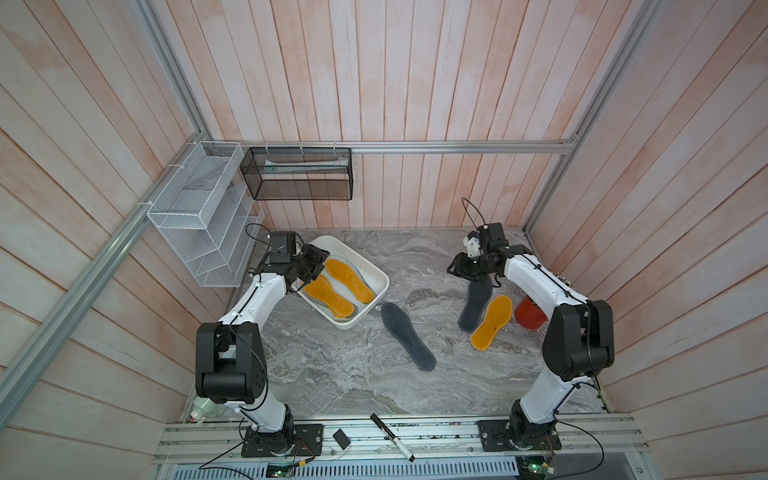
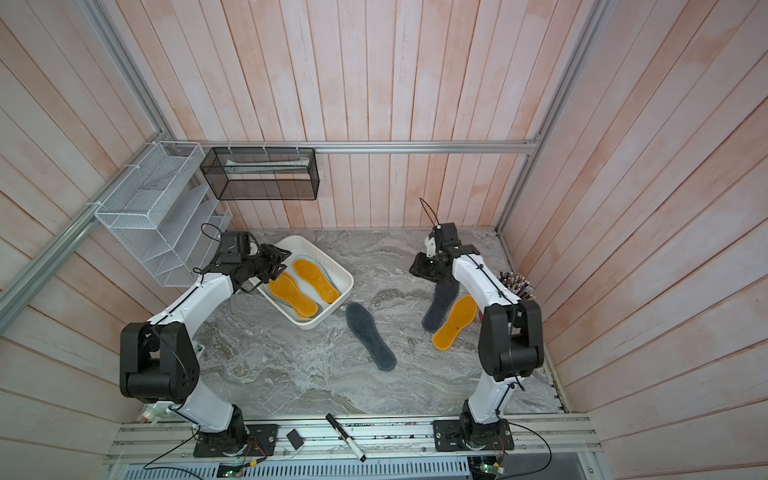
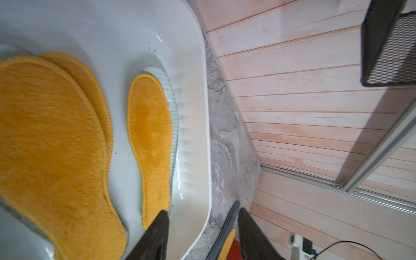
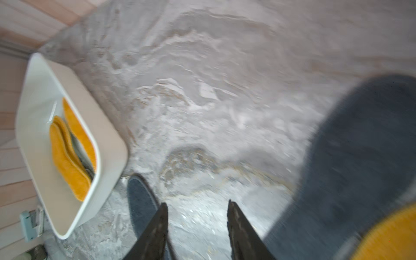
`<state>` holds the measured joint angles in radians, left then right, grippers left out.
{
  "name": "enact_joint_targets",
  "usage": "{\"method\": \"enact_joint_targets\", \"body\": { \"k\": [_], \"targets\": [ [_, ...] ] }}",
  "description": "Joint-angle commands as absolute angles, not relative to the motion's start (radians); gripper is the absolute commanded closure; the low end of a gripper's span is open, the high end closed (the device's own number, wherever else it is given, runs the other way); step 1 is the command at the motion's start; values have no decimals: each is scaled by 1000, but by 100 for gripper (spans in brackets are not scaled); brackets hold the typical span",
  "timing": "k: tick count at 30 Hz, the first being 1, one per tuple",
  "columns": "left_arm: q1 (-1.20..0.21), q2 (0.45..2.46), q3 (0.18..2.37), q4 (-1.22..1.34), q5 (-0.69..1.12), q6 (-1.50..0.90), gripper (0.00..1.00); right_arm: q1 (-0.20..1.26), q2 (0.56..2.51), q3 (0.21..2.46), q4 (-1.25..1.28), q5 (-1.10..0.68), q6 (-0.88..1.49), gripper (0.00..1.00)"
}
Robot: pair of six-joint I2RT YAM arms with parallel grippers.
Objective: Put the insoles into the storage box
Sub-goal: Place the insole in the storage box, then pick up the insole from the center of the board.
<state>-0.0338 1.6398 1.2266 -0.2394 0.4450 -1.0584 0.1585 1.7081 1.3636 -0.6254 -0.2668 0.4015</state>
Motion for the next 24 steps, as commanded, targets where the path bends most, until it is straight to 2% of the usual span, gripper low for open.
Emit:
{"method": "enact_joint_targets", "body": {
  "k": [1,5,11,24],
  "targets": [
    [-57,1653,1272,-173,490,-1095,46,100,1617,1249,-730,-140,444,54],
    [-75,1687,1276,-131,513,-1122,43,68,1548,1115,-739,-130,462,53],
    [-101,1716,1209,4,535,-1211,43,68,1531,1064,-772,-81,475,49],
    [-112,1715,1240,-92,538,-1158,43,55,1633,1015,-681,-89,509,49]
  ]
}}
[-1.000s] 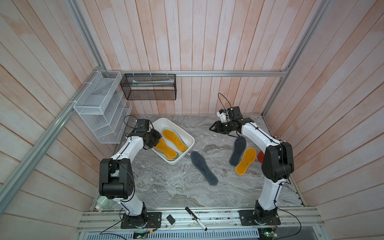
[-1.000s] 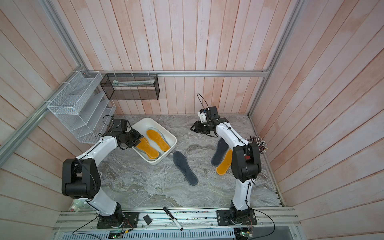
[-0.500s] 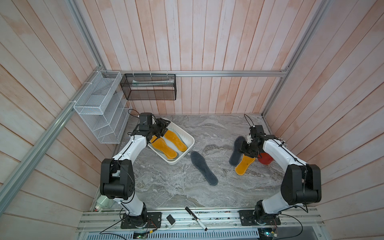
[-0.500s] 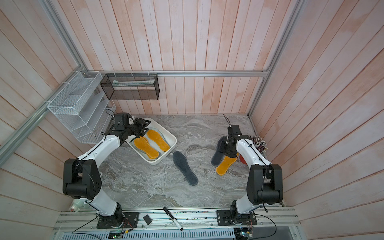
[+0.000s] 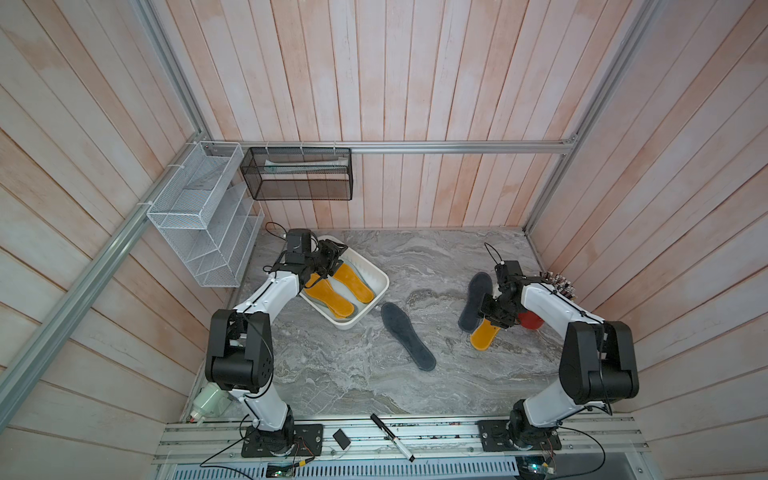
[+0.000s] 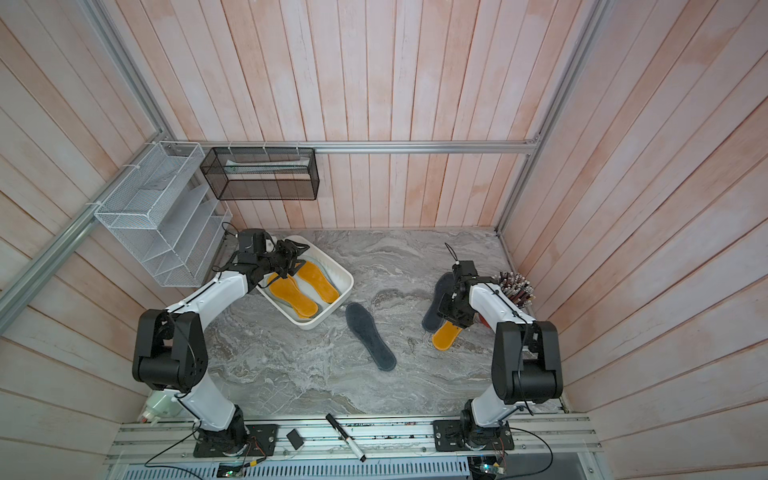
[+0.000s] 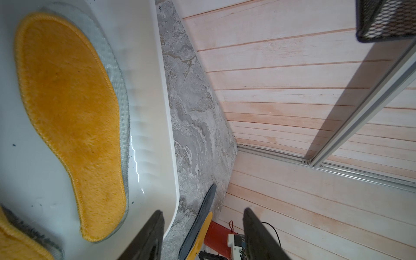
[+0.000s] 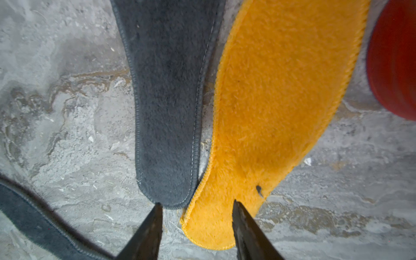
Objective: Put the insoles into the storage box
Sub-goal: Pick up the insole from the center of the board.
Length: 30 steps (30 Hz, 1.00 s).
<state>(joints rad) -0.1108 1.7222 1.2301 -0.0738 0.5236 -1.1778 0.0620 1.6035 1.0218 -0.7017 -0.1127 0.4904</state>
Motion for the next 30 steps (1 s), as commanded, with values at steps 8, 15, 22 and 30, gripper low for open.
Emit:
{"method": "enact_joint_targets", "body": {
  "k": [8,15,22,30],
  "targets": [
    [-112,1700,1226,-96,540,-1157,43,44,1685,1016,-670,-38,531,50],
    [-112,1705,1220,-82,541,-1161,43,35,1741,1036,-665,-34,506,50],
    [-112,1706,1197,-31,522,-1190,43,32,1779,1032,-675,-21,474,53],
    [-112,1716,1214,-50,518,-1184,43,31,1787,991,-680,-14,456,74]
  ]
}}
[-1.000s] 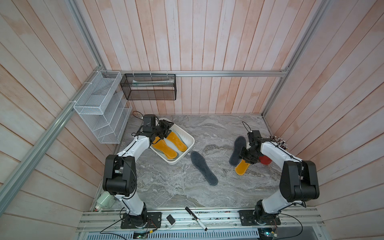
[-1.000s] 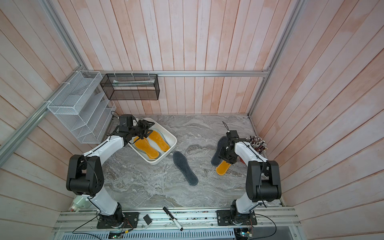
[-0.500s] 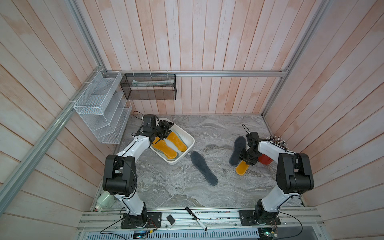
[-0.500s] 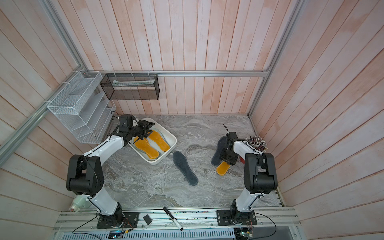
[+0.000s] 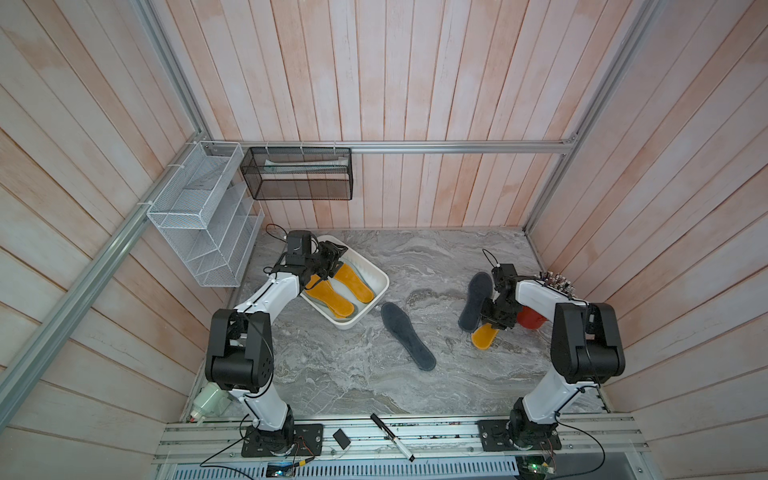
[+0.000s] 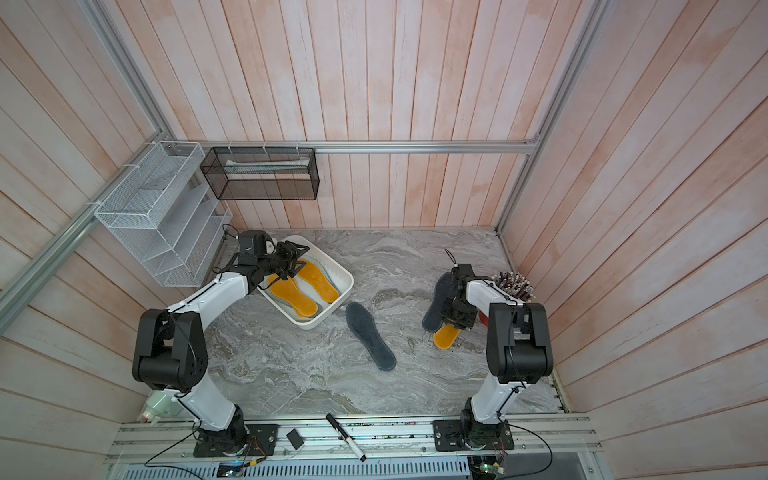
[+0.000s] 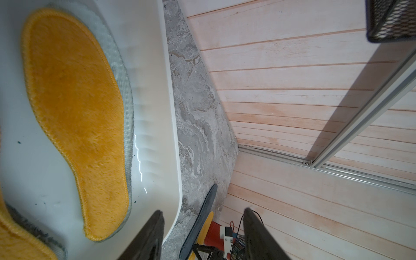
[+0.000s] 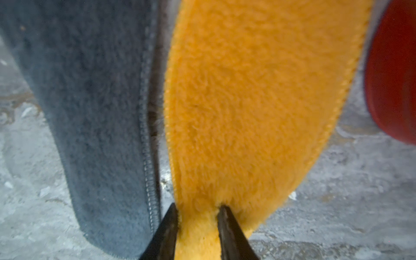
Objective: Put the insoles into the storage box
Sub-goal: Pick up the insole from the center of the board.
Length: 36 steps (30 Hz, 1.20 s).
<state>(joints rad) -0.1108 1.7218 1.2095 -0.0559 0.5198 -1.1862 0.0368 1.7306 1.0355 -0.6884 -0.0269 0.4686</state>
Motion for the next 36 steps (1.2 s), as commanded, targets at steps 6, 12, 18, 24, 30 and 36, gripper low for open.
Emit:
{"method": "enact_joint_targets", "body": {
  "k": [6,12,18,24,30,36],
  "targets": [
    [-114,1723,1229,-70,520,-1175,43,31,1782,942,-660,-32,453,88],
    [-117,1721,1232,-79,525,-1173,43,32,1696,909,-594,-63,412,97],
    [-122,1722,1233,-87,529,-1169,42,31,1533,887,-524,-90,323,100],
    [-133,1744,1255,-98,541,-1162,42,31,1424,919,-540,-148,237,100],
    [-164,1788,1290,-60,572,-1168,42,37,1364,1013,-513,-276,216,100],
    [-242,1893,1442,-44,644,-1141,41,161,1407,1159,-467,-284,156,100]
  ]
}}
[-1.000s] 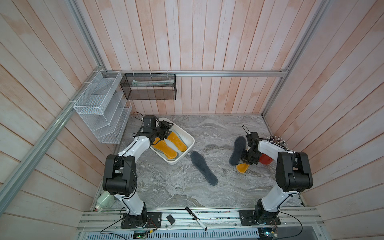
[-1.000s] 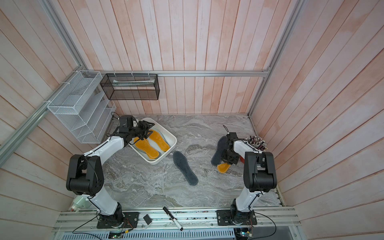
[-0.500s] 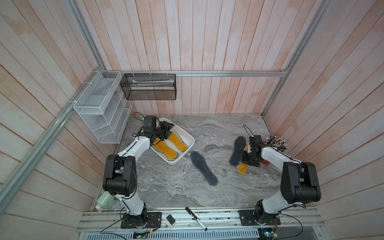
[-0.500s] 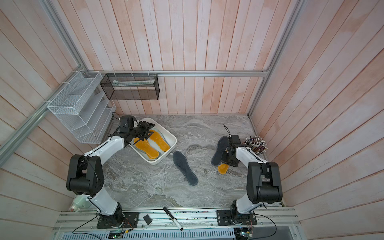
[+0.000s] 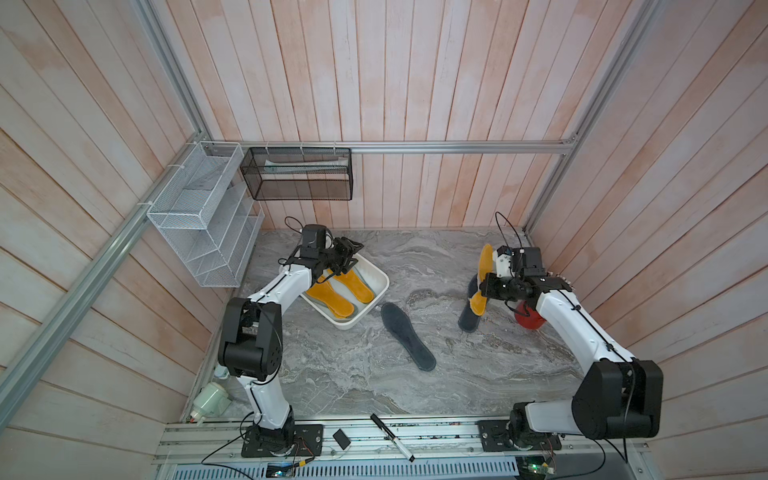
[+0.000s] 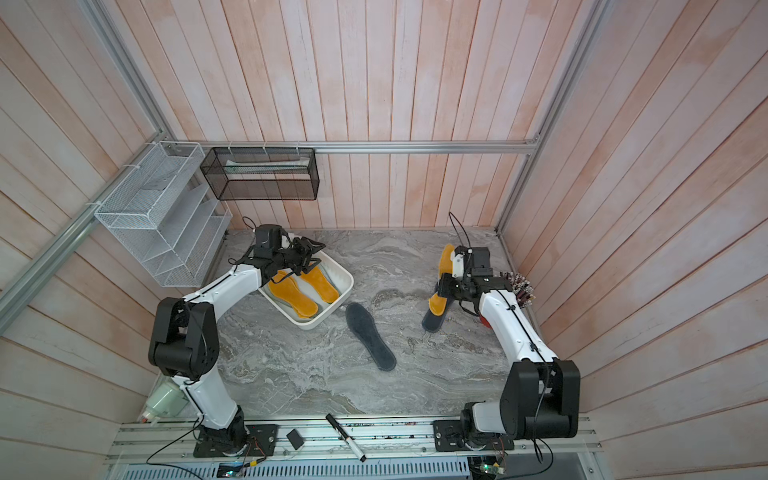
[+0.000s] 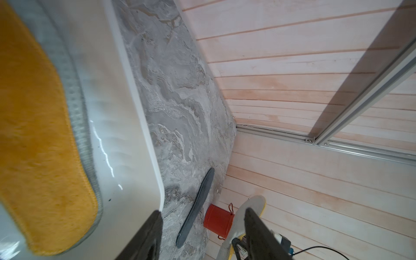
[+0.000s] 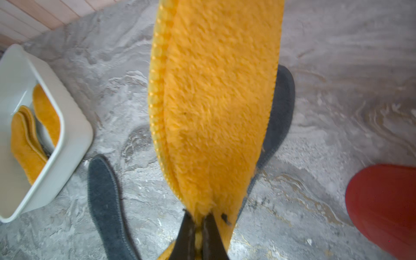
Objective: Put the insoles into the storage box
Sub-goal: Pick up the insole from the center of the board, then place the insole in the storage box.
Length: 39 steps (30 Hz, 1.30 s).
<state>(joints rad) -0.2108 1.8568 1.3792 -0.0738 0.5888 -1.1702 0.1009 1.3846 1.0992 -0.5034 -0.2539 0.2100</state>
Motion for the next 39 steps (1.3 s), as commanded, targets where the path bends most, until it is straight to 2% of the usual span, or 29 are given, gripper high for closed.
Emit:
{"method": "enact_joint_targets", "body": {
  "k": [1,6,13,25,39],
  "targets": [
    [-252,1912,1466,-34,655,-1141,41,196,1431,1191,-475,-272,135,100],
    [-297,1963,1545,2,684,-1144,41,351,1557,1317,-526,-220,40,100],
    [-323,1933,1520,11,663,-1103,41,453,1675,1412,-514,-265,41,100],
    [-418,1863,1500,-94,536,-899,44,500,1819,1576,-584,-258,34,100],
    [-424,1849,1510,-174,486,-836,45,524,1874,1642,-603,-269,35,100]
  ]
}}
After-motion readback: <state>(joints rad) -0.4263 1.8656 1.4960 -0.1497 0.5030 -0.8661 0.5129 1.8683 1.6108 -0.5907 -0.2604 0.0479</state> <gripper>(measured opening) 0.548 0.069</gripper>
